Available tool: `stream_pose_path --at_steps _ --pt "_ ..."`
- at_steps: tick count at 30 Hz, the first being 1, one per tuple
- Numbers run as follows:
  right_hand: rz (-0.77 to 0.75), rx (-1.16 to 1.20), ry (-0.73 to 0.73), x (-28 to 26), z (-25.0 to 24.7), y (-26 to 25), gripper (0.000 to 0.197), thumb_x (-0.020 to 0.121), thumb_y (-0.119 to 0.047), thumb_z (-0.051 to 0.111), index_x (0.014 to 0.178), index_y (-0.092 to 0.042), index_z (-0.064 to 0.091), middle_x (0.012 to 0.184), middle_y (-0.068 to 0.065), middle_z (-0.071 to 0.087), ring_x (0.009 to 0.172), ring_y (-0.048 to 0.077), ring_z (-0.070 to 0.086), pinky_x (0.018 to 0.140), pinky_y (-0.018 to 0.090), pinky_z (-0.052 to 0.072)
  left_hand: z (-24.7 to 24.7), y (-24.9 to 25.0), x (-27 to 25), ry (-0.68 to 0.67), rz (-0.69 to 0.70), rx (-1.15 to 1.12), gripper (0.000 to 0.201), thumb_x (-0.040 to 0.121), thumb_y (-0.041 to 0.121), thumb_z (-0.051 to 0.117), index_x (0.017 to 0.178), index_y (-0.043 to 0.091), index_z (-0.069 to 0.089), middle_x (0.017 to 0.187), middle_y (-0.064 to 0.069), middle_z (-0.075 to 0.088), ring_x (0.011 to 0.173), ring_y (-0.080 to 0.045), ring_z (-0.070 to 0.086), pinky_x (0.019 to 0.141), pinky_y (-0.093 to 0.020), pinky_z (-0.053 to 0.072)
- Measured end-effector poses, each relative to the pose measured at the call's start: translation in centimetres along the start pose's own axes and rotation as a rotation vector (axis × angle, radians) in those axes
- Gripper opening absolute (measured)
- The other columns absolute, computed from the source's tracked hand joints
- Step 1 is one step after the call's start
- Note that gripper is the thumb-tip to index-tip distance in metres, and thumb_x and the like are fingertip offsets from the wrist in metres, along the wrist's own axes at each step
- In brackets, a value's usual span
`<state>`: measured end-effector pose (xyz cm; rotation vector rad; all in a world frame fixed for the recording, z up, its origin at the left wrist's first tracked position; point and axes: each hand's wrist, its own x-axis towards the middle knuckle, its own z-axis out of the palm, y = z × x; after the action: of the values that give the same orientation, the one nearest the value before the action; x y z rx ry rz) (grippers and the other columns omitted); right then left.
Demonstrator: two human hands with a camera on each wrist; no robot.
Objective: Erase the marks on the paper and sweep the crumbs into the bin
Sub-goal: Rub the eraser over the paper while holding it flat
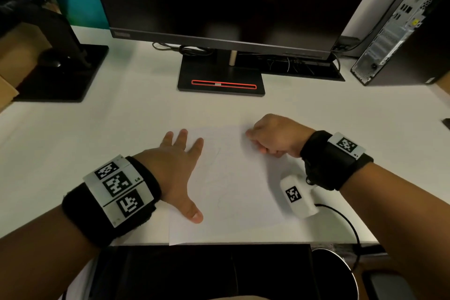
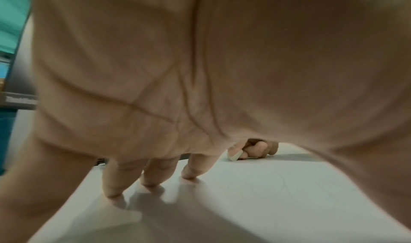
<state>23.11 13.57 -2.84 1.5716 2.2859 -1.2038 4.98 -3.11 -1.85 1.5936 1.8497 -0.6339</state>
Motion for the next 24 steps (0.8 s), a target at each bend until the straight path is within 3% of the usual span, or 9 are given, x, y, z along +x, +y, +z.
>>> stream_pose_path --at_steps 5,9,13,16,20,24 --pt "0.018 0.006 0.085 0.2 -0.7 0.2 0.034 0.098 -0.023 0.049 0.071 -0.006 0.062 0.063 0.010 0.060 0.045 0.019 0.042 0.041 0.021 0.035 0.0 0.0 -0.1 0.003 -0.001 0.001 0.158 0.053 0.078 0.079 0.151 0.025 -0.032 0.157 -0.009 -0.039 0.147 -0.034 -0.028 0.121 -0.055 0.016" --pt "-0.045 -0.018 -0.045 -0.5 0.2 -0.1 0.035 0.100 -0.024 0.052 0.072 -0.006 0.061 0.059 0.008 0.058 0.043 0.018 0.039 0.040 0.021 0.034 -0.1 0.0 0.1 0.002 -0.006 0.012 0.159 0.052 0.079 0.079 0.151 0.025 -0.033 0.157 -0.009 -0.038 0.147 -0.035 -0.027 0.121 -0.055 0.016" --pt "-0.039 -0.041 0.059 -0.2 0.2 -0.3 0.035 0.099 -0.024 0.049 0.072 -0.006 0.063 0.065 0.011 0.061 0.047 0.020 0.045 0.042 0.020 0.038 0.0 0.1 0.0 0.005 -0.009 0.014 0.159 0.051 0.079 0.079 0.151 0.025 -0.032 0.158 -0.010 -0.037 0.147 -0.035 -0.027 0.121 -0.056 0.016" --pt "-0.064 -0.058 -0.072 -0.4 0.9 -0.9 0.036 0.100 -0.026 0.052 0.070 -0.007 0.062 0.061 0.009 0.058 0.045 0.020 0.041 0.042 0.020 0.035 -0.1 0.1 0.0 -0.001 -0.009 0.009 0.159 0.052 0.078 0.080 0.151 0.025 -0.032 0.157 -0.010 -0.038 0.147 -0.035 -0.027 0.121 -0.056 0.017" --pt "-0.060 -0.069 0.052 -0.2 0.5 -1.0 0.037 0.099 -0.023 0.048 0.070 -0.006 0.063 0.064 0.010 0.061 0.049 0.022 0.048 0.045 0.021 0.040 -0.1 0.2 -0.1 -0.004 -0.013 0.010 0.158 0.053 0.077 0.080 0.151 0.025 -0.032 0.158 -0.009 -0.038 0.147 -0.035 -0.028 0.120 -0.057 0.018" --pt "-0.079 -0.060 -0.062 -0.3 1.3 -1.5 0.037 0.100 -0.026 0.051 0.070 -0.006 0.062 0.061 0.009 0.058 0.047 0.021 0.042 0.043 0.020 0.036 -0.2 0.2 -0.2 -0.002 -0.015 0.014 0.157 0.054 0.076 0.080 0.151 0.025 -0.032 0.158 -0.010 -0.037 0.147 -0.035 -0.027 0.121 -0.057 0.018"
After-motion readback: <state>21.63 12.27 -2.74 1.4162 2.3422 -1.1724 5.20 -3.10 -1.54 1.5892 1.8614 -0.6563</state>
